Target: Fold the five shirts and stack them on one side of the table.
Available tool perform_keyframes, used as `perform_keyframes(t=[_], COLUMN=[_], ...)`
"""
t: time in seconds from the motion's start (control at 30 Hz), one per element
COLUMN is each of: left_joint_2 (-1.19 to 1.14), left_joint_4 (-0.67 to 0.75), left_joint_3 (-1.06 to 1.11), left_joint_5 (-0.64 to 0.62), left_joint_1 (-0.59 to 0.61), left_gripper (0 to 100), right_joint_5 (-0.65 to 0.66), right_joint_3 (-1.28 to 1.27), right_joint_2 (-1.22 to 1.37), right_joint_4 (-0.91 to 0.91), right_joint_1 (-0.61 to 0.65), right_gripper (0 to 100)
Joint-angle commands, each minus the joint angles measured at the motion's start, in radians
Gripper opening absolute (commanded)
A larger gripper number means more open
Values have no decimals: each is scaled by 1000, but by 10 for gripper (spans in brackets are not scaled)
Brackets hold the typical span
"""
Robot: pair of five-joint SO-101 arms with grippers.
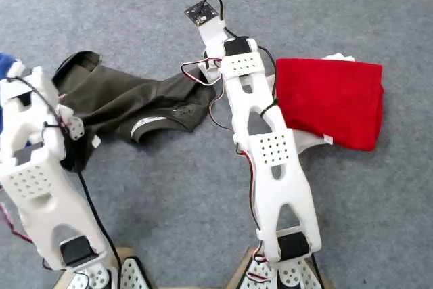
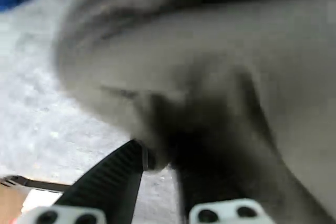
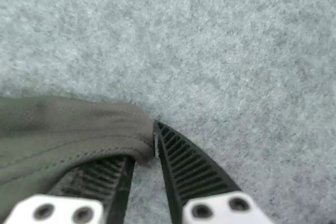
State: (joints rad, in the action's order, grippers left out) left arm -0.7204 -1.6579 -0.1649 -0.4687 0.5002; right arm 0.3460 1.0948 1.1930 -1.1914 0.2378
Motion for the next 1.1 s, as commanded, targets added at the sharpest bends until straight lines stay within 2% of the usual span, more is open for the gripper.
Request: perform_keyframes(t=[0.0, 0.17, 0.3, 0.43, 0.6, 0.73, 0.83, 1.07], left_joint_2=[-55, -52, 23, 222, 525, 736, 856, 990], left_joint_4=[-44, -104, -104, -104, -103, -103, -101, -101], left_joint_3=[-28, -111, -131, -130, -140, -183, -249, -476], left_joint_5=[23, 31, 68, 199, 408, 411, 400, 163], left_joint_1=[-4, 12, 76, 166, 240, 243, 245, 243], left_gripper=[27, 27, 27, 27, 28, 28, 28, 28], right_joint_5=[-3, -3, -3, -2, -9, -2, 18, 18], right_joint_3=[36, 36, 36, 48, 288, 581, 558, 578], right_joint_2=[-1, -1, -1, -10, -73, -128, -249, -530], right_joint_4=[0, 0, 0, -15, -193, -391, -456, -529], right_joint_1=[-23, -23, -23, -23, -28, 5, 12, 11], right_gripper=[15, 15, 15, 15, 15, 15, 15, 15])
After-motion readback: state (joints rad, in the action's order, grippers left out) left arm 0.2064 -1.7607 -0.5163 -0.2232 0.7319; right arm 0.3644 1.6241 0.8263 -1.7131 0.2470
